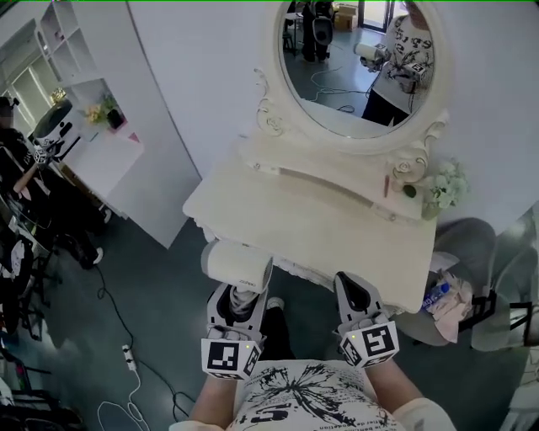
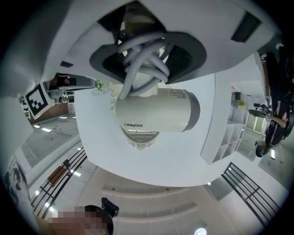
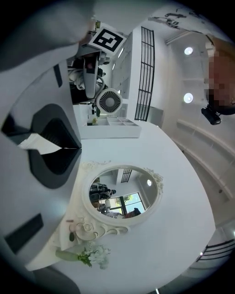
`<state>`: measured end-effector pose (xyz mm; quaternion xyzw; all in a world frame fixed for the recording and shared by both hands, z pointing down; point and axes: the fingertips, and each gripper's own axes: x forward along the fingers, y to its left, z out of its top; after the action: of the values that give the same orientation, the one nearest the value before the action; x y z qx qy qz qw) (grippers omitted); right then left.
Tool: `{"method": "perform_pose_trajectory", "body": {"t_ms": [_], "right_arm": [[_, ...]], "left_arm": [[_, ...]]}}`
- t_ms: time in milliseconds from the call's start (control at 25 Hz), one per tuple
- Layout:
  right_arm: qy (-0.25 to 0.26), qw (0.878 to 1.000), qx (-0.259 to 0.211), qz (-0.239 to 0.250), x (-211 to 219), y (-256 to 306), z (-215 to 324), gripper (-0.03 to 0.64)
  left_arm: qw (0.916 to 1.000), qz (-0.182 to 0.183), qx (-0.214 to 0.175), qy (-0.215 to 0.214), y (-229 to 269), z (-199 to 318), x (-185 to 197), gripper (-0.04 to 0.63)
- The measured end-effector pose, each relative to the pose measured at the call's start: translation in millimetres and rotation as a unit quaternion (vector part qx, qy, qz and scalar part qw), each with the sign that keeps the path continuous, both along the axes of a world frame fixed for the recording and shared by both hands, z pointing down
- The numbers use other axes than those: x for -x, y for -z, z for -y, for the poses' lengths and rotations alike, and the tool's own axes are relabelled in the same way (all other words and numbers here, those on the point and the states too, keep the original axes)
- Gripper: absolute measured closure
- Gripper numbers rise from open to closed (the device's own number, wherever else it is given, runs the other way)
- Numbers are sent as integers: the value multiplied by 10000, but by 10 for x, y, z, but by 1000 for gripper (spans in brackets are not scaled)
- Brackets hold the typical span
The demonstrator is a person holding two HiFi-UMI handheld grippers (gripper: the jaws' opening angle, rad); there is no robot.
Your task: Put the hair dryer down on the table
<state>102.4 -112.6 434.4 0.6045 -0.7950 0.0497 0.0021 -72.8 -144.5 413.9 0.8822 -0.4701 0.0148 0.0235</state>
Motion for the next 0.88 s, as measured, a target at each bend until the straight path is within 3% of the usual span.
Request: {"method": "perform_pose_trajectory", "body": {"t_ms": [440,880], "right_arm": [[-1377,9902,219,123,-263,65,1451,598],[-2374,9702,464,163,-375,-143,2185,598]], "left_arm": [[9911,102,159,-1321,99,1965,-371,346],[9698,358,507,-2358,-205,2977,-672,346]]}}
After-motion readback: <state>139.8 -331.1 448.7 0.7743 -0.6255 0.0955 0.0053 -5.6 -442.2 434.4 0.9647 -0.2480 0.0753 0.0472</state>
